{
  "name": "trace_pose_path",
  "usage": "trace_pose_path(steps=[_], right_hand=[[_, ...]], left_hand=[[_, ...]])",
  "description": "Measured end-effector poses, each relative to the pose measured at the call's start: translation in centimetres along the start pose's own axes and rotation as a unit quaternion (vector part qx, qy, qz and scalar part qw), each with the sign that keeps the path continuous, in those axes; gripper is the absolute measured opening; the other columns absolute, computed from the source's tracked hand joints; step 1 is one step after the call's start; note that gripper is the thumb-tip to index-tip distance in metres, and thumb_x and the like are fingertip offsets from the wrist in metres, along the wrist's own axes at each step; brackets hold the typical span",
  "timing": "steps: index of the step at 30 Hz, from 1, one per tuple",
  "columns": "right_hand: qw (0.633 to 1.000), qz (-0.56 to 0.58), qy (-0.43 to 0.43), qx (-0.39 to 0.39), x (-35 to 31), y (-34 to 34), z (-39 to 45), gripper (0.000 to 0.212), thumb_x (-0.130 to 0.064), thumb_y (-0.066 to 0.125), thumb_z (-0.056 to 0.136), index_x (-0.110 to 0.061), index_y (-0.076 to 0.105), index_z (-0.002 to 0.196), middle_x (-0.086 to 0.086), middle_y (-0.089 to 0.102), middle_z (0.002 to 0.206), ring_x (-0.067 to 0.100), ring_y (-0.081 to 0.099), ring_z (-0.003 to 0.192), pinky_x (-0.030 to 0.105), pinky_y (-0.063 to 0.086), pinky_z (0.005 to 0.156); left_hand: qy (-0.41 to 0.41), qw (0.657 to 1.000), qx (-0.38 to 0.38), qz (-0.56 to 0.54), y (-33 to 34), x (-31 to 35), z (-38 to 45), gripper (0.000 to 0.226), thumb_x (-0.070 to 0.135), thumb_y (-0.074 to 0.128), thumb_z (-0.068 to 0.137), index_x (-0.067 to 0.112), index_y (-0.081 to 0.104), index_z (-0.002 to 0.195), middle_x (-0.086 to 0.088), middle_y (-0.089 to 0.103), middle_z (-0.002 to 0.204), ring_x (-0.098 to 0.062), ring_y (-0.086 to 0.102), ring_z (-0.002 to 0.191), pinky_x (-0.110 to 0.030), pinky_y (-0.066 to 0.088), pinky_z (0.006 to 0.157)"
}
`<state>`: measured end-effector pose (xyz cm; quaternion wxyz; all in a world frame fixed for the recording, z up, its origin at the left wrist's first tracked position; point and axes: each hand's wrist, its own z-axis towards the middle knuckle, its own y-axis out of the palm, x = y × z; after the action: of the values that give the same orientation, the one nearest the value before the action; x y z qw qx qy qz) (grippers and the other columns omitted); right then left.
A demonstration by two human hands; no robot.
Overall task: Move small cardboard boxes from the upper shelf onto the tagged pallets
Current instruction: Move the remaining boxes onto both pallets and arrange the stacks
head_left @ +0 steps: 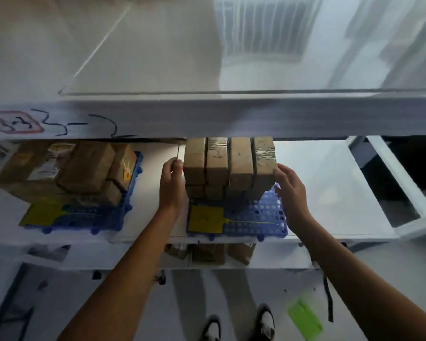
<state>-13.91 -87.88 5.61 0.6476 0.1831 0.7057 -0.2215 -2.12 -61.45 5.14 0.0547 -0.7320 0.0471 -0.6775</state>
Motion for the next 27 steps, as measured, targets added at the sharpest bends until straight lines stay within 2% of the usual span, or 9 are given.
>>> trace_pose_path(steps=[4, 8, 11, 14, 15, 17, 19, 22, 27], right_hand=[[1.0, -0.003, -0.002, 0.003, -0.1, 0.9, -0.3, 0.04, -0.036, 0.061, 0.104, -0.018, 0.061, 0.139, -0.003, 0.072, 0.125, 0.009, 0.071, 0.112, 0.018, 0.058, 0.081], [1.0, -0.008, 0.0, 0.009, -0.5, 1.4, -0.7, 0.038, -0.037, 0.062, 0.103, -0.021, 0.066, 0.137, -0.006, 0.074, 0.125, 0.009, 0.07, 0.115, 0.022, 0.057, 0.088], [0.998, 0.029, 0.028, 0.049, -0.7, 1.2, -0.3, 0.04, -0.046, 0.057, 0.102, -0.027, 0.068, 0.136, -0.007, 0.071, 0.133, 0.012, 0.064, 0.125, 0.036, 0.051, 0.106], [0.986, 0.105, 0.104, 0.073, -0.6, 1.2, 0.5, 0.053, -0.054, 0.044, 0.105, -0.026, 0.053, 0.148, 0.001, 0.055, 0.152, 0.018, 0.05, 0.141, 0.046, 0.035, 0.12], [0.984, 0.112, 0.126, 0.058, -0.4, 1.3, 0.7, 0.057, -0.058, 0.038, 0.106, -0.027, 0.048, 0.153, 0.001, 0.051, 0.156, 0.019, 0.046, 0.145, 0.046, 0.032, 0.122], [0.98, 0.115, 0.159, 0.013, -0.1, 2.0, 1.2, 0.062, -0.064, 0.029, 0.105, -0.031, 0.045, 0.155, -0.002, 0.052, 0.156, 0.018, 0.045, 0.145, 0.046, 0.03, 0.122], [0.977, 0.119, 0.175, -0.012, 0.1, 2.8, 1.4, 0.063, -0.069, 0.028, 0.103, -0.034, 0.055, 0.149, -0.005, 0.063, 0.146, 0.017, 0.054, 0.137, 0.045, 0.037, 0.118], [0.977, 0.123, 0.171, -0.018, 0.3, 3.2, 1.6, 0.065, -0.07, 0.03, 0.101, -0.033, 0.057, 0.147, -0.004, 0.065, 0.142, 0.019, 0.056, 0.134, 0.045, 0.043, 0.111], [0.979, 0.115, 0.168, -0.004, 0.3, 2.6, 1.8, 0.063, -0.069, 0.032, 0.1, -0.033, 0.061, 0.143, -0.004, 0.067, 0.14, 0.02, 0.058, 0.131, 0.043, 0.046, 0.106]], left_hand=[[-0.058, 0.995, -0.071, -0.042, -0.5, -1.1, 0.8, 0.044, 0.056, 0.04, 0.099, 0.039, 0.053, 0.138, 0.019, 0.058, 0.133, -0.005, 0.053, 0.125, -0.029, 0.042, 0.101], [-0.063, 0.99, -0.095, -0.085, -0.6, -1.3, 1.0, 0.037, 0.048, 0.03, 0.106, 0.045, 0.066, 0.114, 0.022, 0.069, 0.115, -0.005, 0.06, 0.116, -0.023, 0.044, 0.089], [-0.075, 0.986, -0.104, -0.105, -0.6, -1.5, 1.5, 0.049, 0.053, 0.022, 0.106, 0.037, 0.054, 0.14, 0.009, 0.057, 0.142, -0.011, 0.05, 0.131, -0.031, 0.037, 0.106], [-0.11, 0.979, -0.11, -0.129, -0.4, -1.5, 2.3, 0.056, 0.053, 0.019, 0.106, 0.029, 0.045, 0.15, 0.006, 0.05, 0.151, -0.012, 0.046, 0.136, -0.036, 0.035, 0.113], [-0.118, 0.978, -0.113, -0.127, -0.2, -1.7, 2.4, 0.053, 0.052, 0.02, 0.107, 0.031, 0.05, 0.146, 0.009, 0.056, 0.146, -0.008, 0.05, 0.132, -0.034, 0.04, 0.11], [-0.128, 0.974, -0.134, -0.129, 0.5, -1.9, 2.4, 0.046, 0.047, 0.027, 0.107, 0.038, 0.071, 0.117, 0.018, 0.074, 0.115, 0.004, 0.067, 0.105, -0.021, 0.055, 0.083], [-0.143, 0.965, -0.162, -0.151, 1.1, -2.1, 2.3, 0.051, 0.043, 0.031, 0.107, 0.043, 0.079, 0.089, 0.022, 0.077, 0.09, 0.005, 0.072, 0.08, -0.014, 0.055, 0.059], [-0.148, 0.96, -0.182, -0.153, 1.4, -2.0, 2.4, 0.052, 0.046, 0.031, 0.106, 0.058, 0.075, 0.082, 0.026, 0.075, 0.087, 0.008, 0.07, 0.079, -0.013, 0.054, 0.058], [-0.141, 0.957, -0.208, -0.146, 1.6, -2.4, 2.5, 0.048, 0.051, 0.03, 0.103, 0.064, 0.072, 0.084, 0.031, 0.074, 0.089, 0.012, 0.069, 0.081, -0.011, 0.053, 0.059]])
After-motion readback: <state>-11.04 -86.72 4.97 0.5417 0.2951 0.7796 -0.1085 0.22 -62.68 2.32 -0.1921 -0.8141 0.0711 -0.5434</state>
